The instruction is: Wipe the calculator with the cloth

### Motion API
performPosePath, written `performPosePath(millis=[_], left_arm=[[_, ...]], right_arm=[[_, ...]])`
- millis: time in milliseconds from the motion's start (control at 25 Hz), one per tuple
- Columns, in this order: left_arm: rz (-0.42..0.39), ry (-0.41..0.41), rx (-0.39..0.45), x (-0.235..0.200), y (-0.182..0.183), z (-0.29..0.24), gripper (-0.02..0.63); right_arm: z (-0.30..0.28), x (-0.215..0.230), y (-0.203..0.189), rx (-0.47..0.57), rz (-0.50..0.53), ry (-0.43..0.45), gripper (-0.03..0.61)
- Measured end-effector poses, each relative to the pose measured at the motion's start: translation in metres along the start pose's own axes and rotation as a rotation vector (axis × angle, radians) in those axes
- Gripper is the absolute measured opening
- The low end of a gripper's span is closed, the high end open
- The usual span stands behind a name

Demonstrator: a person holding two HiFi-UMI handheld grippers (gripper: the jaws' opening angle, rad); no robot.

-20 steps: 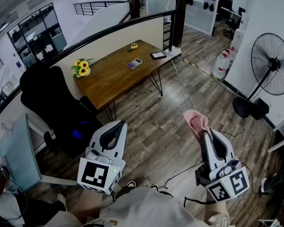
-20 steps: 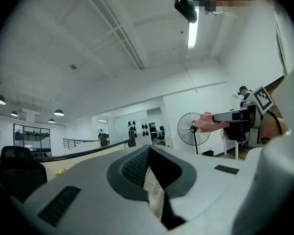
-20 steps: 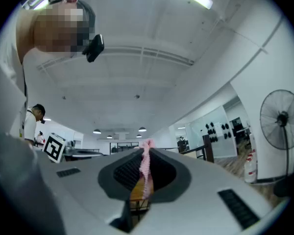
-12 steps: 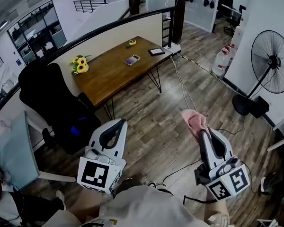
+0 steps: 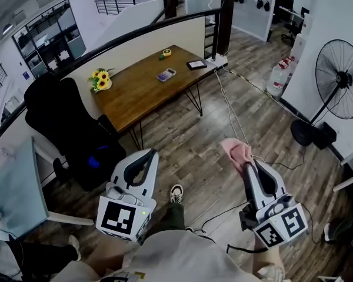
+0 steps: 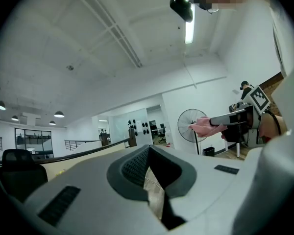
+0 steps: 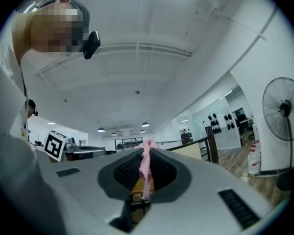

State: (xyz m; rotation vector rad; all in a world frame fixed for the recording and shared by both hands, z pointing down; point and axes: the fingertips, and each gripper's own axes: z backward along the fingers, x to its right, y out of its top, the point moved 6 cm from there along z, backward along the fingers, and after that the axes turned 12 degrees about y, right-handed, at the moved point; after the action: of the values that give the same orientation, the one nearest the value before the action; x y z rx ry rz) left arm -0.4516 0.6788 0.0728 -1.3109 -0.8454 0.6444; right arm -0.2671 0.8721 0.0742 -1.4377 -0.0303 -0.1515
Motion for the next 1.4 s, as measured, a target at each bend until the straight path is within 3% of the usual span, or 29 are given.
performPosePath(millis=[440, 600, 1200, 1400], left_arm=[[0.009, -0.038, 0.001, -0.016, -0.012, -0.080, 0.003], [0.010, -0.047, -0.004, -0.034, -0.024, -0.124, 0.003], [0.055, -0.017, -0.030, -0.156, -0.058, -0.321, 0.003], [0.019, 0.001, -0.047, -0.191, -0.072, -0.361, 0.003]], right_arm=[[-0.058, 0.048, -0.003, -0.052, 0.076, -0.021, 0.037], [-0.096, 0.074, -0.008, -0.053, 0.055, -0.021, 0.037], [-0.309, 0.195, -0.032, -0.130, 0.010, 0.000, 0.037], [-0.369, 0.217, -0.047, -0.119, -0.010, 0.034, 0.037]])
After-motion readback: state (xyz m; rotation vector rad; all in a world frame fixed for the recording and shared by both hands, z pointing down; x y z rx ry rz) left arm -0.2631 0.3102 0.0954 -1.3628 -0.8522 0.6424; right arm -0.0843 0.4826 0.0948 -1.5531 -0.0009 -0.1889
